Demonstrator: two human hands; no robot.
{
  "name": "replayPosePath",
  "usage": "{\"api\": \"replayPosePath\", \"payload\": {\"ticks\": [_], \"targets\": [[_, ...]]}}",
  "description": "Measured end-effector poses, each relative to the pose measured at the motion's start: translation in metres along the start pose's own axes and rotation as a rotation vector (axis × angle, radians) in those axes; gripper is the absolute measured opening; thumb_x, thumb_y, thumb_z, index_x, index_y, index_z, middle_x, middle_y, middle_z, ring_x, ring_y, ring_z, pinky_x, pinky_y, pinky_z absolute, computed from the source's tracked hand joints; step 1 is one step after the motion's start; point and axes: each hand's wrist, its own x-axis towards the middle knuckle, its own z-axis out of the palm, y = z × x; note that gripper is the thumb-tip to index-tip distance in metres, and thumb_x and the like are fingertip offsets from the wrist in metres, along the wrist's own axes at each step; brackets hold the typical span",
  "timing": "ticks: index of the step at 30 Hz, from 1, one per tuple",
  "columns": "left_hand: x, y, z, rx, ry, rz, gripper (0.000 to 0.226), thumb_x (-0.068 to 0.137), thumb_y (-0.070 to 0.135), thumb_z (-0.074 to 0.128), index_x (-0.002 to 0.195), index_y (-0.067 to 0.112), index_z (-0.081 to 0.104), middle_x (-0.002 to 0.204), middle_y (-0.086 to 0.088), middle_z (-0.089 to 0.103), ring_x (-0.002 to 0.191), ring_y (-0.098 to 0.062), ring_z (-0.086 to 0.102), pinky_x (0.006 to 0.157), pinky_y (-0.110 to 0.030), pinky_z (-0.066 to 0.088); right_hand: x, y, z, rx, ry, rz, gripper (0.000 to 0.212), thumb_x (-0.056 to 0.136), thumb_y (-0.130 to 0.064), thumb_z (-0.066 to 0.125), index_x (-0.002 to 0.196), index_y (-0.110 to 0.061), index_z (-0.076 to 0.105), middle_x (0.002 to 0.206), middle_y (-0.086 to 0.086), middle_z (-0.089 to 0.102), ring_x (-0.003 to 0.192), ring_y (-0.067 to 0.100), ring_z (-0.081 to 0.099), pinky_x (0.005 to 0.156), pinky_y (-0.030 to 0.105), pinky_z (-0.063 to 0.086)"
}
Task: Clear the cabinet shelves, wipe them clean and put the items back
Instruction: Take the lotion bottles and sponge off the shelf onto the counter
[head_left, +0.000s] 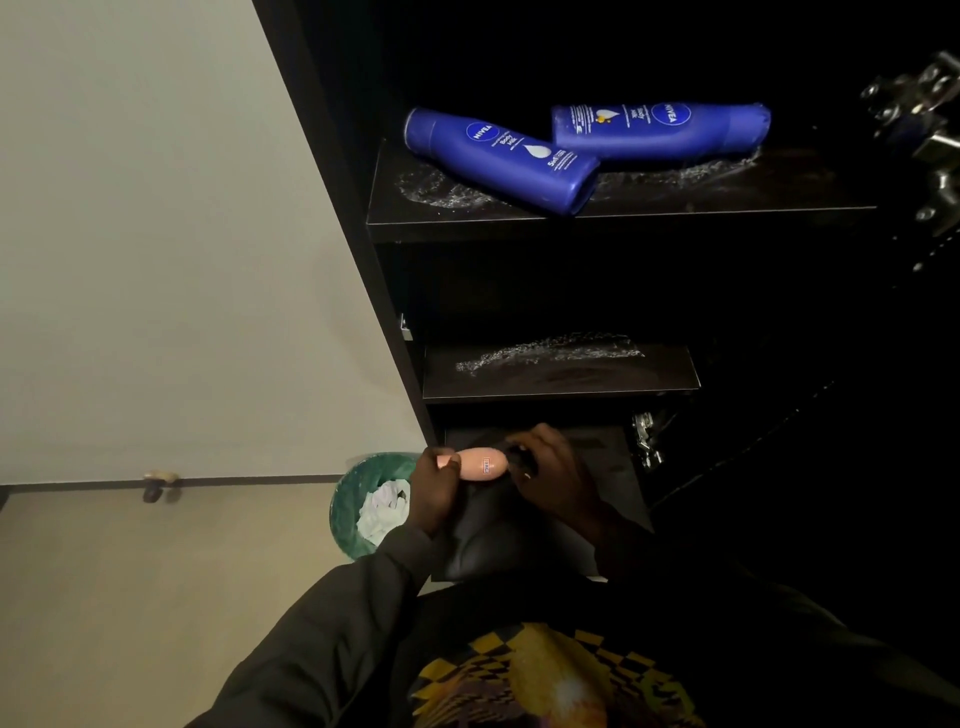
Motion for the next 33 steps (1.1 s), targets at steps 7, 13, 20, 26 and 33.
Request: {"api": "replayPosePath", "payload": {"ticks": [7,13,20,26,33], "targets": [[-0.013,0.022,-0.008,-0.56,-0.219,-0.429,0.018,0.101,0.006,0.036,0.103,0.007,0.054,0.09,-0.017,0.062,0.069,-0.019,0.059,0.055,-0.019,0.057,0.009,-0.03,0.004,0.072,-0.099,0.149,0.046,0.076,-0.049,0.066,0.118,-0.031,0.057,0.097,-0.006,0.069,0.097,0.018,0.061,0.087,0.036,0.049],[-0.009,0.011,-0.003,0.006,-0.216,-0.038,0.022,0.094,0.001,0.054,0.113,0.001,0.064,0.102,-0.012,0.064,0.095,-0.026,0.06,0.079,-0.026,0.051,0.014,-0.032,0.0,0.106,-0.162,0.246,0.03,0.079,-0.034,0.072,0.107,-0.03,0.063,0.1,-0.001,0.067,0.098,0.017,0.059,0.086,0.031,0.047],[-0.009,0.002,-0.007,0.324,-0.214,0.205,0.03,0.084,0.01,0.069,0.114,0.015,0.072,0.108,-0.004,0.074,0.099,-0.015,0.065,0.084,-0.023,0.046,0.014,-0.044,0.0,-0.233,-0.236,-0.041,0.029,0.079,-0.038,0.059,0.102,-0.026,0.07,0.099,0.001,0.07,0.107,0.024,0.056,0.088,0.036,0.037],[-0.005,-0.003,-0.013,0.372,-0.249,0.12,0.038,0.086,-0.002,0.057,0.121,0.006,0.067,0.123,-0.013,0.067,0.118,-0.027,0.061,0.102,-0.03,0.044,0.015,-0.047,0.006,-0.389,-0.287,-0.105,0.061,0.067,-0.06,0.03,0.088,-0.024,0.074,0.088,0.001,0.07,0.096,0.024,0.059,0.086,0.037,0.041],[-0.012,0.019,-0.016,0.446,-0.379,0.199,0.046,0.075,0.027,0.049,0.11,0.011,0.073,0.114,-0.01,0.072,0.108,-0.024,0.066,0.091,-0.03,0.049,0.014,-0.043,0.017,-0.413,-0.227,-0.101,0.043,0.07,-0.054,0.042,0.071,-0.023,0.072,0.07,-0.001,0.068,0.074,0.024,0.064,0.075,0.033,0.046]]}}
